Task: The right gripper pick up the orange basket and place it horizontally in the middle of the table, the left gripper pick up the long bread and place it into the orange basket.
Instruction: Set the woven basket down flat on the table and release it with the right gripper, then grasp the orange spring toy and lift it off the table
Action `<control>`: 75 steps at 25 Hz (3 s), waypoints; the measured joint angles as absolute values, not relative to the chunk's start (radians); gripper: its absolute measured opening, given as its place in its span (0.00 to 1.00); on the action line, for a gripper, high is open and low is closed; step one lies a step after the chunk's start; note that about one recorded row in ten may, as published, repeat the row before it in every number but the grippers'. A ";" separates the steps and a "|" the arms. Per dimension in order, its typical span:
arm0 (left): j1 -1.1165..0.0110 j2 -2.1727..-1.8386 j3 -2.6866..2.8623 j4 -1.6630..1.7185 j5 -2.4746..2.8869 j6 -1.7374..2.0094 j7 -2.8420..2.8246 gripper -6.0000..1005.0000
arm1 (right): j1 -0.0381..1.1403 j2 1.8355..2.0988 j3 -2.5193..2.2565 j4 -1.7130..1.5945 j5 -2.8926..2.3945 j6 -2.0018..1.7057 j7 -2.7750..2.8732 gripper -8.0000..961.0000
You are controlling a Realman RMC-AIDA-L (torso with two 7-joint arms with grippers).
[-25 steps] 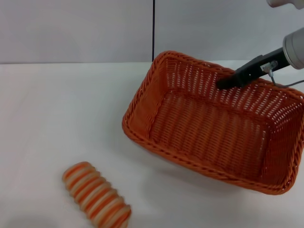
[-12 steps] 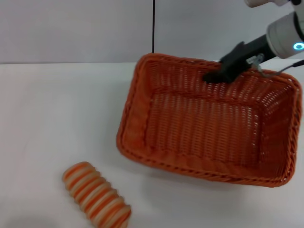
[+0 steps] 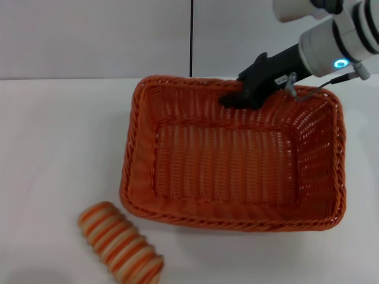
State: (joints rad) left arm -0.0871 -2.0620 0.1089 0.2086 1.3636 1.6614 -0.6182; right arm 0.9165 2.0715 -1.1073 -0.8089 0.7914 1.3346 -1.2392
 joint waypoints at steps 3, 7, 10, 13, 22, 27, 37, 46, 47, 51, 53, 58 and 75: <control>-0.085 -2.062 0.109 0.209 1.364 1.661 -0.618 0.78 | 0.932 2.073 -1.110 -0.774 0.793 1.328 -1.260 0.25; -0.084 -2.062 0.109 0.209 1.364 1.663 -0.618 0.78 | 0.941 2.074 -1.123 -0.756 0.793 1.324 -1.263 0.25; -0.084 -2.062 0.109 0.208 1.364 1.663 -0.618 0.78 | 0.940 2.075 -1.150 -0.756 0.793 1.317 -1.264 0.26; -0.083 -2.062 0.109 0.207 1.364 1.663 -0.618 0.78 | 0.932 2.078 -1.195 -0.757 0.805 1.285 -1.268 0.27; -0.071 -2.063 0.109 0.207 1.364 1.669 -0.618 0.78 | 0.917 2.080 -1.256 -0.756 0.859 1.212 -1.286 0.29; -0.069 -2.063 0.109 0.207 1.364 1.669 -0.618 0.78 | 0.908 2.080 -1.259 -0.759 0.885 1.195 -1.291 0.30; -0.071 -2.063 0.109 0.207 1.364 1.667 -0.618 0.77 | 0.899 2.080 -1.262 -0.763 0.934 1.193 -1.299 0.52; -0.073 -2.062 0.109 0.207 1.364 1.663 -0.618 0.77 | 0.866 2.077 -1.262 -0.833 0.934 1.211 -1.247 0.64; -0.073 -2.061 0.109 0.207 1.364 1.663 -0.618 0.77 | 0.850 2.077 -1.262 -0.871 0.933 1.219 -1.231 0.64; -0.074 -2.059 0.109 0.212 1.364 1.664 -0.618 0.77 | 0.794 2.078 -1.273 -0.996 0.926 1.247 -1.190 0.64; -0.076 -2.059 0.109 0.215 1.364 1.665 -0.619 0.77 | 0.770 2.077 -1.280 -1.045 0.925 1.254 -1.163 0.63; -0.078 -2.057 0.108 0.224 1.364 1.680 -0.627 0.77 | 0.669 2.078 -1.287 -1.273 0.922 1.308 -1.063 0.63; -0.044 -2.046 0.299 0.690 1.593 1.792 -1.131 0.77 | -0.043 2.082 -1.270 -1.694 1.564 1.091 -1.243 0.63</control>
State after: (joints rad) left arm -0.0439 -2.0458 0.2993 0.6905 1.5934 1.7917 -1.1305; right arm -0.0430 2.0819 -1.2702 -1.6939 1.5638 1.0909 -1.2425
